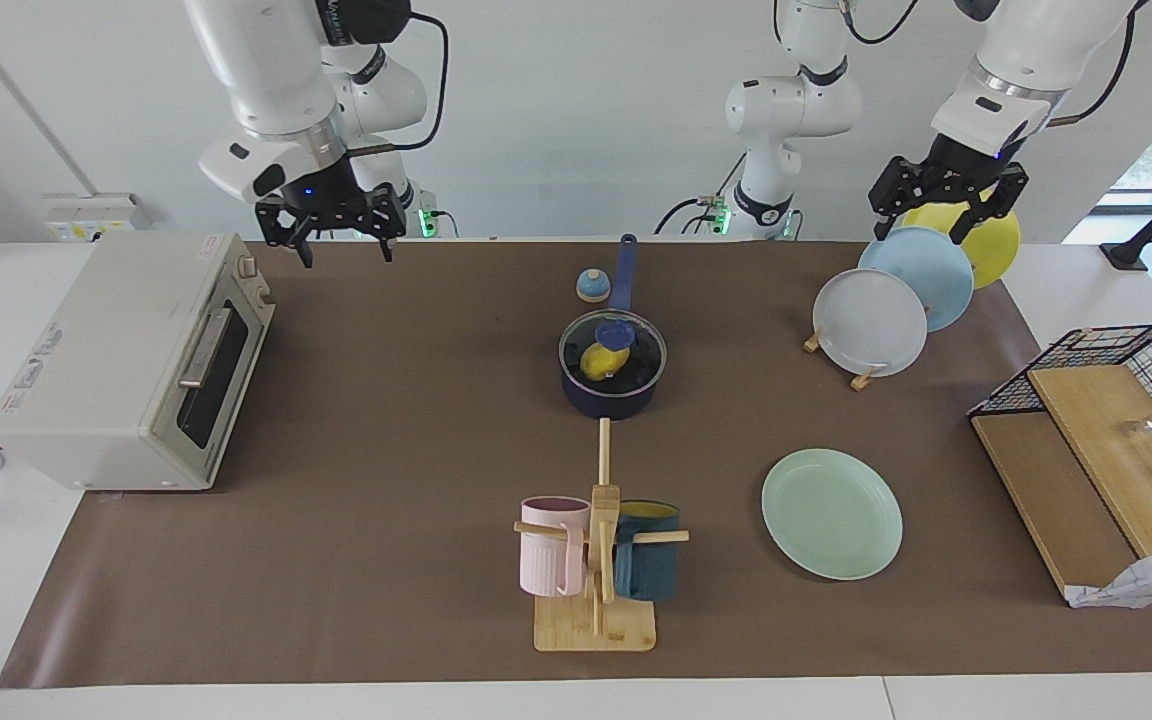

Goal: Transfer potato from pot to plate
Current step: 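Reach the right gripper over the pot to the glass lid knob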

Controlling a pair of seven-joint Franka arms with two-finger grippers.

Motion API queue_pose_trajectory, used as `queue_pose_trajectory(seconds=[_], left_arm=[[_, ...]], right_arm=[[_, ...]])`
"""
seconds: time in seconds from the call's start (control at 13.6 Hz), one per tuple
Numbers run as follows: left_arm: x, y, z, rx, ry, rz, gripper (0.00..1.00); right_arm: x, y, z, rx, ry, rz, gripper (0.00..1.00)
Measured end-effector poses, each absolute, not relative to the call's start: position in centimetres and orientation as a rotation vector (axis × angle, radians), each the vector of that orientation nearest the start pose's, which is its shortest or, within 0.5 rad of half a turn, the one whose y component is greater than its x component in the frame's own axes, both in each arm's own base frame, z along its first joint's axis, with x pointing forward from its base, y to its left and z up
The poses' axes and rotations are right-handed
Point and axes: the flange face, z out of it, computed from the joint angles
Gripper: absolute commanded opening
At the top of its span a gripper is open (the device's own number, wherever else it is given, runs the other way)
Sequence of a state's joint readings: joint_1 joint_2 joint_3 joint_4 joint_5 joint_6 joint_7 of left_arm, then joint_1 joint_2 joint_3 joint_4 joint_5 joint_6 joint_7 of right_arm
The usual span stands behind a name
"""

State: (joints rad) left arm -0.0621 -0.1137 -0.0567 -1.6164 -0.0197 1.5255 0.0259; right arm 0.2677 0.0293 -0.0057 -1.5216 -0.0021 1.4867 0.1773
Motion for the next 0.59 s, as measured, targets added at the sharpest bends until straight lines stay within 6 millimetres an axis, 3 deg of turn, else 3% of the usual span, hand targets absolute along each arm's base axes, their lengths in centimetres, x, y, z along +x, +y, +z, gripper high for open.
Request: queue_pose_trajectory(seconds=[0.29, 0.44, 0.59], left_arm=[[51.0, -6.5, 66.0, -3.147, 0.229, -0.034, 1.0], [51.0, -6.5, 65.9, -3.147, 0.23, -0.028, 1.0], [50.9, -6.5, 65.8, -3.147, 0.23, -0.015, 1.0]], right_arm=[[53.3, 26.2, 60.7, -3.131, -0.013, 0.11, 1.0], [53.1, 32.4, 58.9, -3.126, 0.016, 0.089, 1.0], [52.8, 37.4, 56.6, -3.116, 0.0, 0.061, 1.0]])
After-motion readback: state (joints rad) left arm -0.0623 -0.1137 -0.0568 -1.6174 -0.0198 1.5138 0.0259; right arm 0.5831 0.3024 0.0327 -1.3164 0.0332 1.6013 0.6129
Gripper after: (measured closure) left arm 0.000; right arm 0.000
